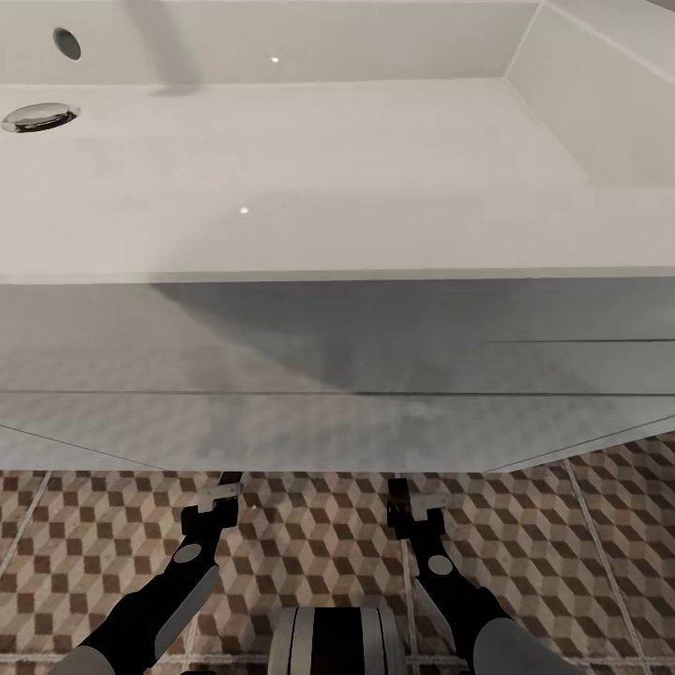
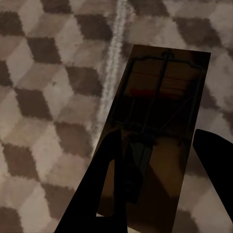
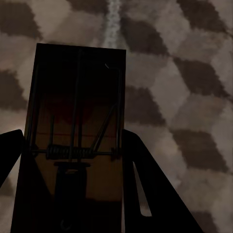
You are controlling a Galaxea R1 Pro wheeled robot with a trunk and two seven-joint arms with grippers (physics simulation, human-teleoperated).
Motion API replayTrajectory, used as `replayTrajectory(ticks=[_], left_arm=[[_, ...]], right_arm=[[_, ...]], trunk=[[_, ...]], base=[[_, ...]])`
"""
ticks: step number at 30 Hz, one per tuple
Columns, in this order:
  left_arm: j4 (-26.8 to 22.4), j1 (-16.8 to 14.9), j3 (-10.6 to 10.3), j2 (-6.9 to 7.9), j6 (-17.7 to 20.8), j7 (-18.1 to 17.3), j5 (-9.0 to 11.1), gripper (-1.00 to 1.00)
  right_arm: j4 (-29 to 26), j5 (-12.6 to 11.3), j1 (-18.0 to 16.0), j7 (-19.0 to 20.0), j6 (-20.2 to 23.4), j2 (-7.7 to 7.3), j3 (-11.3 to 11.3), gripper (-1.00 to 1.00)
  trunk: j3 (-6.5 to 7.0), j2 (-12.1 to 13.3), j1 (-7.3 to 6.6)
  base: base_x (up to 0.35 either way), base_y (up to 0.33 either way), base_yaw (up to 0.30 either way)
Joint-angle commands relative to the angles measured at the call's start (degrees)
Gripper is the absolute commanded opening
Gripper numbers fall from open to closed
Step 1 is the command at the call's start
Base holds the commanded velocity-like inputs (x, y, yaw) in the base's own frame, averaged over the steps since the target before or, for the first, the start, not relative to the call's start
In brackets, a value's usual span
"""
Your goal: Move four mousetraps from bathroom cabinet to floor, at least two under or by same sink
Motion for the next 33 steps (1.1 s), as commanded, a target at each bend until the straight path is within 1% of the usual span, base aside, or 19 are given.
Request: replayTrajectory(ticks=[1, 15, 24, 33], left_arm=[[-0.1, -0.1, -0.4, 0.09, -0.1, 0.5, 0.5, -1.00], [-0.5, -0.1, -0.3, 0.13, -0.2, 0.5, 0.5, -1.00], [-0.7, -0.1, -0.1, -0.62, -0.2, 0.7, 0.5, -1.00], [-2.1, -0.1, 0.0, -0.70, -0.2, 1.0, 0.5, -1.00]], right_arm=[[0.1, 0.0, 0.0, -0.4, -0.1, -0.03, 0.4, -1.00], [-0.7, 0.0, -0.4, -0.5, 0.1, 0.02, 0.2, -1.00], [-3.7, 0.0, -0.6, -0.6, 0.7, 0.01, 0.2, -1.00], [-4.3, 0.0, -0.7, -0.5, 1.6, 0.03, 0.2, -1.00]], trunk=[[-0.03, 0.0, -0.01], [-0.03, 0.0, -0.01], [-0.03, 0.0, -0.01], [-0.03, 0.0, -0.01]], base=[[0.000, 0.000, 0.000], [0.000, 0.000, 0.000], [0.000, 0.000, 0.000], [0.000, 0.000, 0.000]])
